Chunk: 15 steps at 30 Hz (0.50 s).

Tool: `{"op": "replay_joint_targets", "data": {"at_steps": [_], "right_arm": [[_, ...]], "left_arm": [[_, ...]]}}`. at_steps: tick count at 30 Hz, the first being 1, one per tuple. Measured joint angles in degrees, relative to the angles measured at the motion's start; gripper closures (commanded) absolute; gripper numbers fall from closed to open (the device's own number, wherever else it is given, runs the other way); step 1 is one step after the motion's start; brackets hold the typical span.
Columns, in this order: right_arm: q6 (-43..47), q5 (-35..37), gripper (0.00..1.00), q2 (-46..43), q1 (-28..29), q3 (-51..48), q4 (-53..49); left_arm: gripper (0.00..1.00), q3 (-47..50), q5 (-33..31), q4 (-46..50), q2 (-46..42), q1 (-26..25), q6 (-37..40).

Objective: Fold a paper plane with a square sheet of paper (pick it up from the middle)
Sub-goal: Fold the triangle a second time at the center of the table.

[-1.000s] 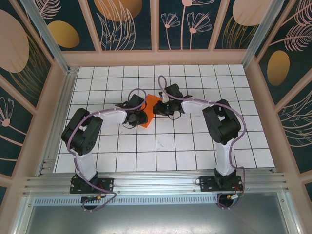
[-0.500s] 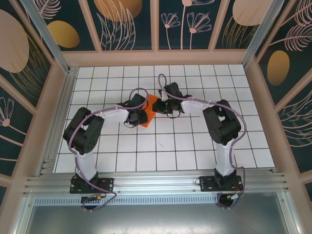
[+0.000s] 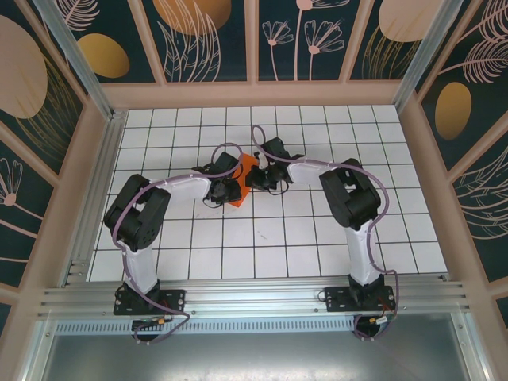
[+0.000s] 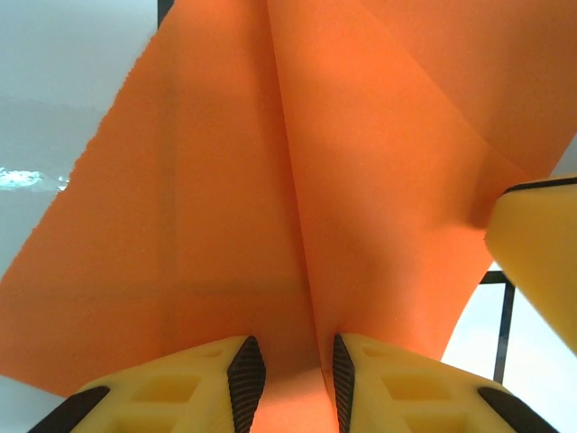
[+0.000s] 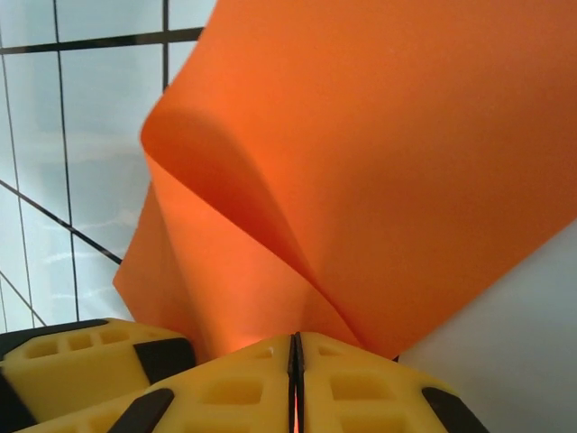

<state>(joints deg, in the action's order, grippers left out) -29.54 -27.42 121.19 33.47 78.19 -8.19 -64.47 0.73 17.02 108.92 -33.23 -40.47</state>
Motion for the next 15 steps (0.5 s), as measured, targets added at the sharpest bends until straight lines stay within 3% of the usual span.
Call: {"op": "replay_joint_targets", "data": {"at_steps": [15], "right_arm": [[0.0, 1.5, 0.91, 1.5, 0.1, 2.4, -4.5]], "left_arm": [[0.67, 1.0, 0.4, -0.5, -3.1, 0.2, -2.1]]}}
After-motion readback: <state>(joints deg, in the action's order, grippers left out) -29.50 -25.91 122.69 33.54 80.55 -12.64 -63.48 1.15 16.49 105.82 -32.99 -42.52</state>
